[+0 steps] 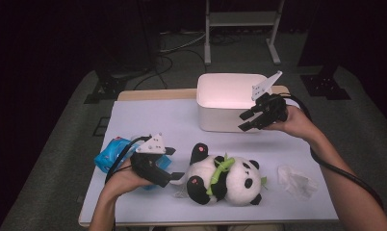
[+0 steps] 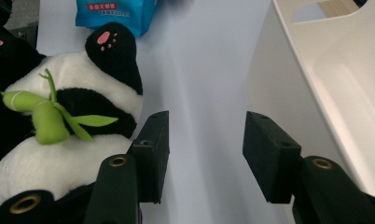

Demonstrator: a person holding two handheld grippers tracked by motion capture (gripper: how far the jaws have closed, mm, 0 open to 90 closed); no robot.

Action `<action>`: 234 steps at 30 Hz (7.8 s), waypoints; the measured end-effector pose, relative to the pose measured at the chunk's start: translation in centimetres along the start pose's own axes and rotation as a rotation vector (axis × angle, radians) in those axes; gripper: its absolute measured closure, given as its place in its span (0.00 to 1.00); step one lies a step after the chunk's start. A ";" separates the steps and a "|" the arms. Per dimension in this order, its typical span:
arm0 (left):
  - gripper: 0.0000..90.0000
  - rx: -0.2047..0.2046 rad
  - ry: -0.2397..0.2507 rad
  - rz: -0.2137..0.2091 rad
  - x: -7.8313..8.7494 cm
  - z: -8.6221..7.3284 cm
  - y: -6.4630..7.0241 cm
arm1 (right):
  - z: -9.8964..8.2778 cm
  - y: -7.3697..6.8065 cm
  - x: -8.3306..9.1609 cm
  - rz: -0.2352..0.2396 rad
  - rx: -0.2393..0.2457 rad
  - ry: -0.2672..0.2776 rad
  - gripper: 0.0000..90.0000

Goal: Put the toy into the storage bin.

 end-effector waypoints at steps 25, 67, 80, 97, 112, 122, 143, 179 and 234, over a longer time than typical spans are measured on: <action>0.14 0.022 -0.009 0.021 0.4 -0.7 -0.4 | 2.3 3.5 -0.2 -0.065 0.056 -0.044 0.56; 0.12 0.037 0.008 0.028 1.2 -1.1 -0.9 | 2.4 6.7 -3.0 -0.082 0.033 -0.117 0.62; 0.12 0.038 0.000 0.020 1.0 -1.2 -0.9 | 2.3 6.8 -3.8 -0.060 0.039 -0.142 0.72; 0.11 0.040 -0.003 0.017 1.0 -1.3 -0.9 | 2.2 6.8 -4.8 -0.016 0.032 -0.175 0.94; 0.11 0.039 0.000 0.011 0.9 -1.3 -0.8 | 1.9 4.9 -4.7 0.027 0.082 -0.171 0.96; 0.11 0.032 -0.007 0.002 0.6 -1.1 -0.6 | 1.2 2.1 -4.5 0.040 0.108 -0.166 0.96; 0.11 0.019 0.003 0.007 1.0 -0.8 -0.4 | 0.2 -2.2 -4.2 0.048 0.105 -0.166 0.95; 0.11 0.021 0.002 -0.001 0.7 -0.9 -0.4 | -0.4 -3.6 -1.9 0.026 0.061 -0.095 0.84; 0.11 0.027 -0.021 0.005 0.6 -1.5 -0.5 | -0.5 -10.9 -4.9 0.203 0.127 -0.068 0.82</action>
Point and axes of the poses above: each handheld gripper's, and its own axes: x roughly backward along the jaws, z roughly out of its top, y roughly to its right, the point moved 10 cm from there along -x, roughly forward along the jaws, and after that the axes turned 13 degrees about -y, right-handed, at the moved point
